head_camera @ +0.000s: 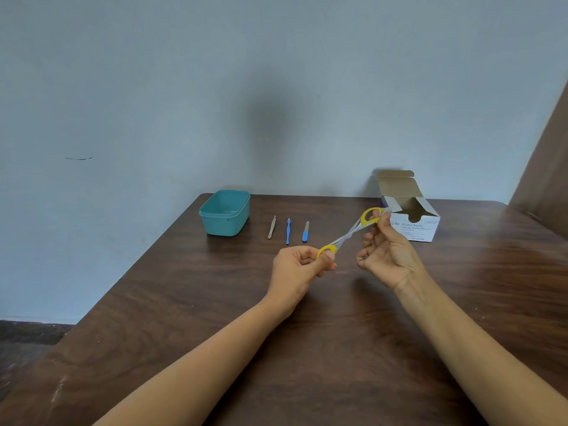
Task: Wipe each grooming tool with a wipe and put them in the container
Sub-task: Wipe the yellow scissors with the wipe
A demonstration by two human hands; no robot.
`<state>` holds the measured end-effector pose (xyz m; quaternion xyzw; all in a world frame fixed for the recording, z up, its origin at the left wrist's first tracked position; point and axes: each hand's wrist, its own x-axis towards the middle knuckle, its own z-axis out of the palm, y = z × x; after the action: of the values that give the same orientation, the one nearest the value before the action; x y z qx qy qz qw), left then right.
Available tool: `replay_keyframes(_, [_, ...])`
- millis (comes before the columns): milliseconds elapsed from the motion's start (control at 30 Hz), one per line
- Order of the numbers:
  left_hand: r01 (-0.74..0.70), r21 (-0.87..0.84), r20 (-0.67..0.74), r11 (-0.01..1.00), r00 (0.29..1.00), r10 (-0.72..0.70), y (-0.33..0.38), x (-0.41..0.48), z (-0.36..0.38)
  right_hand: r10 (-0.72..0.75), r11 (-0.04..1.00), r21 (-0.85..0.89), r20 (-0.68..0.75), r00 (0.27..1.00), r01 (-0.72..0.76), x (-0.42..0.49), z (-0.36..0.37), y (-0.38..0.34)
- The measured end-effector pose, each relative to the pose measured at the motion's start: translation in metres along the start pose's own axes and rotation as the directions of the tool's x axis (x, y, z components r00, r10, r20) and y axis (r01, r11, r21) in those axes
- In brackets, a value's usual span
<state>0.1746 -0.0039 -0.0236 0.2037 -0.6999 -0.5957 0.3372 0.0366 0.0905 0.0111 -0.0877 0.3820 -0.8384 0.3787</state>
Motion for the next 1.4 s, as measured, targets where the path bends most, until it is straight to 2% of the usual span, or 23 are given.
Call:
replay_keyframes(200, [-0.04, 0.203, 0.049, 0.978, 0.998, 0.031, -0.001, -0.006, 0.004, 0.058, 0.998, -0.005, -0.093, 0.994, -0.059, 0.002, 0.0, 0.008])
replay_keyframes(400, [-0.077, 0.302, 0.057, 0.95, 0.996, 0.063, 0.0, -0.01, 0.006, 0.064, 0.991, -0.103, -0.172, 0.983, -0.083, 0.001, 0.002, 0.011])
replay_keyframes(500, [-0.091, 0.312, 0.049, 0.946, 0.996, 0.08, 0.003, -0.009, 0.005, 0.008, 0.968, -0.246, -0.204, 0.979, -0.059, -0.003, 0.006, 0.019])
replay_keyframes(600, [-0.102, 0.321, 0.043, 0.941, 0.995, 0.093, 0.003, -0.007, 0.002, -0.062, 0.911, -0.413, -0.157, 0.986, -0.008, -0.009, 0.011, 0.025])
replay_keyframes(800, [-0.108, 0.341, 0.033, 0.934, 0.994, 0.104, 0.001, -0.005, -0.003, -0.098, 0.8, -0.6, -0.121, 0.988, 0.006, -0.014, 0.011, 0.02])
replay_keyframes(867, [-0.096, 0.328, 0.039, 0.94, 0.995, 0.088, 0.001, -0.005, 0.0, -0.128, 0.813, -0.582, -0.147, 0.981, 0.019, -0.012, 0.01, 0.018])
replay_keyframes(1000, [-0.092, 0.302, 0.049, 0.949, 0.996, 0.081, 0.004, -0.007, 0.008, -0.163, 0.931, -0.361, -0.263, 0.951, 0.059, -0.006, 0.008, 0.015])
replay_keyframes(1100, [-0.093, 0.295, 0.071, 0.951, 0.995, 0.076, 0.005, -0.01, 0.009, -0.163, 0.96, -0.271, -0.33, 0.93, 0.072, -0.003, 0.005, 0.009])
replay_keyframes(1200, [-0.089, 0.289, 0.071, 0.953, 0.995, 0.072, 0.003, -0.009, 0.007, -0.162, 0.925, -0.377, -0.28, 0.946, 0.047, -0.006, 0.005, 0.009])
replay_keyframes(1300, [-0.096, 0.291, 0.038, 0.952, 0.995, 0.088, 0.002, -0.006, 0.004, -0.15, 0.852, -0.521, -0.161, 0.976, 0.045, -0.013, 0.012, 0.02])
replay_keyframes(1400, [-0.1, 0.296, 0.037, 0.95, 0.995, 0.094, 0.001, -0.005, 0.0, -0.147, 0.826, -0.561, -0.122, 0.982, 0.054, -0.017, 0.016, 0.022])
